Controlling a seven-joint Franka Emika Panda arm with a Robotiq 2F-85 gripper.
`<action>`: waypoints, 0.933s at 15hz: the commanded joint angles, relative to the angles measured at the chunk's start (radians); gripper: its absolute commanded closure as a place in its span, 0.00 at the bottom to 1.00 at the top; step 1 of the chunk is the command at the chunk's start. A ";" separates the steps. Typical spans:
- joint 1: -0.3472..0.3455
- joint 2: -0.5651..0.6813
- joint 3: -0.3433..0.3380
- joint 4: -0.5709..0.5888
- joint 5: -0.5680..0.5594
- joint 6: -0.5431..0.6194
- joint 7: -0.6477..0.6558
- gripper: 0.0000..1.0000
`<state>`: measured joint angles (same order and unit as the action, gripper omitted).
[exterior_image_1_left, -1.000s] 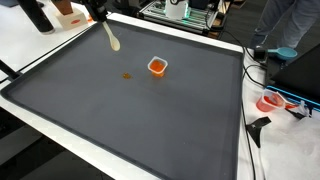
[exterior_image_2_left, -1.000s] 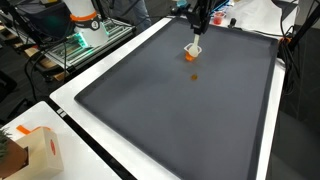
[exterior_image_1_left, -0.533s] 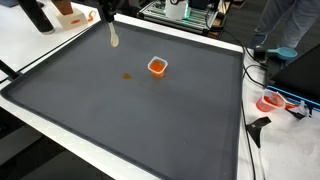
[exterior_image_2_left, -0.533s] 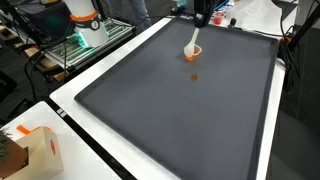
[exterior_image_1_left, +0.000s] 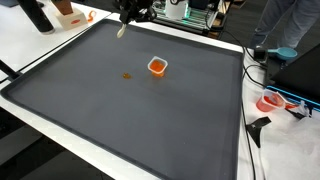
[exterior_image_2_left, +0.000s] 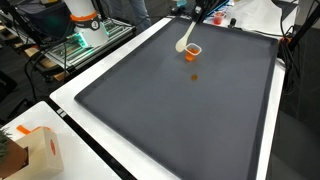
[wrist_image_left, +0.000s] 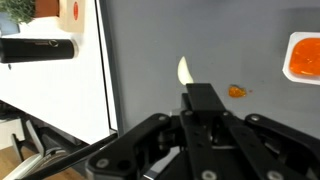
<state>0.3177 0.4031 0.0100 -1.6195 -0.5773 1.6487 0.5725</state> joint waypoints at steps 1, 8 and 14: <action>0.051 0.098 0.007 0.074 -0.102 -0.099 0.081 0.97; 0.117 0.224 0.024 0.142 -0.226 -0.145 0.207 0.97; 0.141 0.298 0.033 0.173 -0.289 -0.135 0.254 0.97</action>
<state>0.4534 0.6566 0.0321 -1.4825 -0.8282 1.5363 0.8053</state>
